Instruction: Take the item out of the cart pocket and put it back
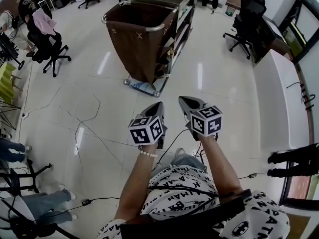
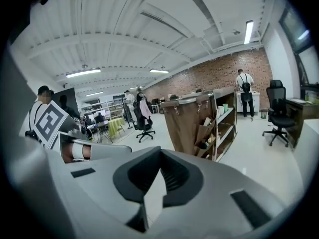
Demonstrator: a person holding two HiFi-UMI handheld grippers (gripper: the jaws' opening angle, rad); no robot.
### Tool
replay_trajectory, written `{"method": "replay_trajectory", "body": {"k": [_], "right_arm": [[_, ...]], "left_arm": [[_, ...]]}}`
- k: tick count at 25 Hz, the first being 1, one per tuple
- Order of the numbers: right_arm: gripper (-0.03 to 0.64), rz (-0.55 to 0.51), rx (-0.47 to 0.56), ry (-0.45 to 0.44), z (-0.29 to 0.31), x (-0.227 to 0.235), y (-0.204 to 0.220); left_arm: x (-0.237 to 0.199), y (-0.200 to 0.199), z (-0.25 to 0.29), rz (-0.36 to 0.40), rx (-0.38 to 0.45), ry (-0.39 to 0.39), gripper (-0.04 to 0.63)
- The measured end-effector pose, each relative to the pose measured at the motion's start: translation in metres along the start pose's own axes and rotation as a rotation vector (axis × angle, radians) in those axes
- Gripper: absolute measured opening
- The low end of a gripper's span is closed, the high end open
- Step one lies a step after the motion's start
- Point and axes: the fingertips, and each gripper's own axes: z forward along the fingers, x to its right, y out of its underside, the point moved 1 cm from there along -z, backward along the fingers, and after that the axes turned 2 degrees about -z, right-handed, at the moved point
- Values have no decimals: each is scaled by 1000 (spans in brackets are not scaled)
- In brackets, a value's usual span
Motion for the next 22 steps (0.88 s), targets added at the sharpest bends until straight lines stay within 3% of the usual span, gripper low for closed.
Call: {"method": "replay_trajectory", "body": {"k": [8, 22], "right_arm": [[12, 32, 4, -27, -24, -19, 13], [12, 57, 13, -50, -58, 10, 25]], "left_arm": [[25, 0, -16, 38, 19, -9, 2], [64, 21, -8, 29, 19, -28, 2]]}}
